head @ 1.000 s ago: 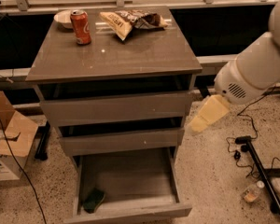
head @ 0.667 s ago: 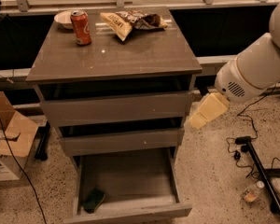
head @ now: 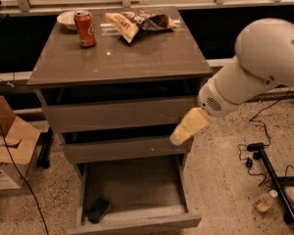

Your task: Pick sponge from bottom drawer and place on counter

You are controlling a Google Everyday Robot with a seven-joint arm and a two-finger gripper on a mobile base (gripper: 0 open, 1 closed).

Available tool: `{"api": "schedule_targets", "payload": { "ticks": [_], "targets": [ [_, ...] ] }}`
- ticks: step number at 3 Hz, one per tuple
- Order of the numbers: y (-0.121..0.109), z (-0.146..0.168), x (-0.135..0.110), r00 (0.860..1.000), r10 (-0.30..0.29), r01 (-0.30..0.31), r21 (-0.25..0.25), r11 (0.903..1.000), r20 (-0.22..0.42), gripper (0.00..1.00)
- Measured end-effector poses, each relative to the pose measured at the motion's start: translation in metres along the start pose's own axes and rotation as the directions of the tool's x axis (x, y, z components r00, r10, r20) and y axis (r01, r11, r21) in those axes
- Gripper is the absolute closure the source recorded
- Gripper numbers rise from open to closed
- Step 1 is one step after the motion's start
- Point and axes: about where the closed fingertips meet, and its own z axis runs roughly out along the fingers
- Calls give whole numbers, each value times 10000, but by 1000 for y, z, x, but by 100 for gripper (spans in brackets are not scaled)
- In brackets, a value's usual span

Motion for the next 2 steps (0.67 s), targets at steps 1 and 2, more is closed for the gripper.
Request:
{"api": "schedule_targets", "payload": {
  "ticks": [1, 2],
  "targets": [
    [15, 72, -4, 9958, 765, -789, -473, 9958, -503, 0],
    [23, 141, 3, 9791, 1816, -1891, -810, 9786, -917, 0]
  ]
}}
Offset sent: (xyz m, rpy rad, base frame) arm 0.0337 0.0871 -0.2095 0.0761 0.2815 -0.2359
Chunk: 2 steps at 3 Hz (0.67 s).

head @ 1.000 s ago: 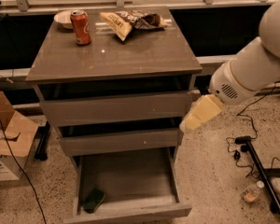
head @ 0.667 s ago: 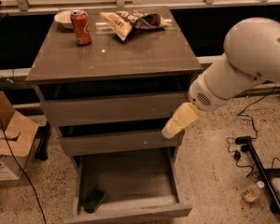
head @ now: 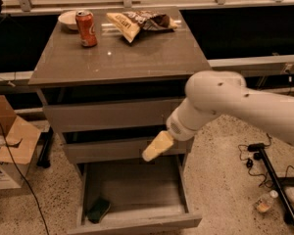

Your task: Pick sponge from bottom drawer and place on counter

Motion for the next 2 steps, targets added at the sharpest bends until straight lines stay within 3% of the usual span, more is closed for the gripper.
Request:
{"api": "schedule_targets", "payload": {
  "ticks": [1, 2],
  "targets": [
    [2, 71, 7, 9974, 699, -710, -653, 9953, -193, 0],
    [1, 86, 12, 9963, 813, -834, -814, 9932, -286, 0]
  ]
}}
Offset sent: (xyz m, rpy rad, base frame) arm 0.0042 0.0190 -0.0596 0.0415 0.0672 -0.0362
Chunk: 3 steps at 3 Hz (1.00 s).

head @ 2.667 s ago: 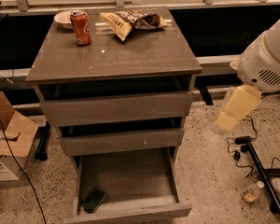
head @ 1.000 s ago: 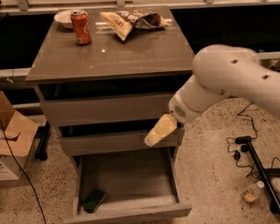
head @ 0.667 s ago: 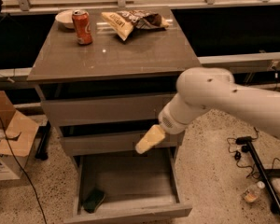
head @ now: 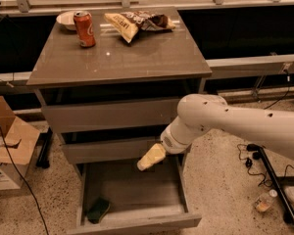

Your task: Pick sponge from bottom drawer and place on counter

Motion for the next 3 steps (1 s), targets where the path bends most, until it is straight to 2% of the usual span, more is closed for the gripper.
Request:
{"api": "schedule_targets", "payload": {
  "ticks": [1, 2, 3],
  "targets": [
    [-2, 21, 1, 9986, 271, -280, -172, 9995, -461, 0],
    [3, 87, -4, 9884, 1266, -1337, -858, 9873, -835, 0],
    [5, 143, -7, 9686, 2232, -2357, -1187, 9645, -1100, 0]
  ]
}}
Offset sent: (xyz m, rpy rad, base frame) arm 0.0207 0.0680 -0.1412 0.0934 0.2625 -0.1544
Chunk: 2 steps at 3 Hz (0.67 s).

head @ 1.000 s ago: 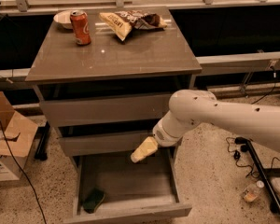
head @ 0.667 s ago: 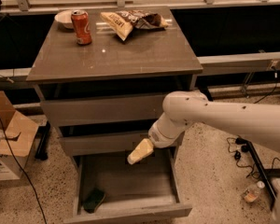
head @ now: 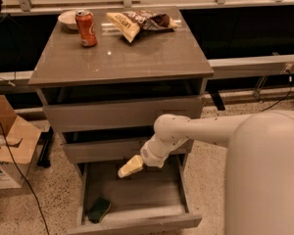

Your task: Pick sponge from bottom drawer and place on counter

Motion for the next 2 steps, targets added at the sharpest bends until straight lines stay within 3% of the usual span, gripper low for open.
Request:
{"api": "schedule_targets", "payload": {
  "ticks": [1, 2],
  "targets": [
    [-4, 67, -2, 9919, 1248, -1253, -198, 9919, -241, 0],
    [-4, 80, 2, 9887, 1457, -1466, -244, 9889, -354, 0]
  ]
}}
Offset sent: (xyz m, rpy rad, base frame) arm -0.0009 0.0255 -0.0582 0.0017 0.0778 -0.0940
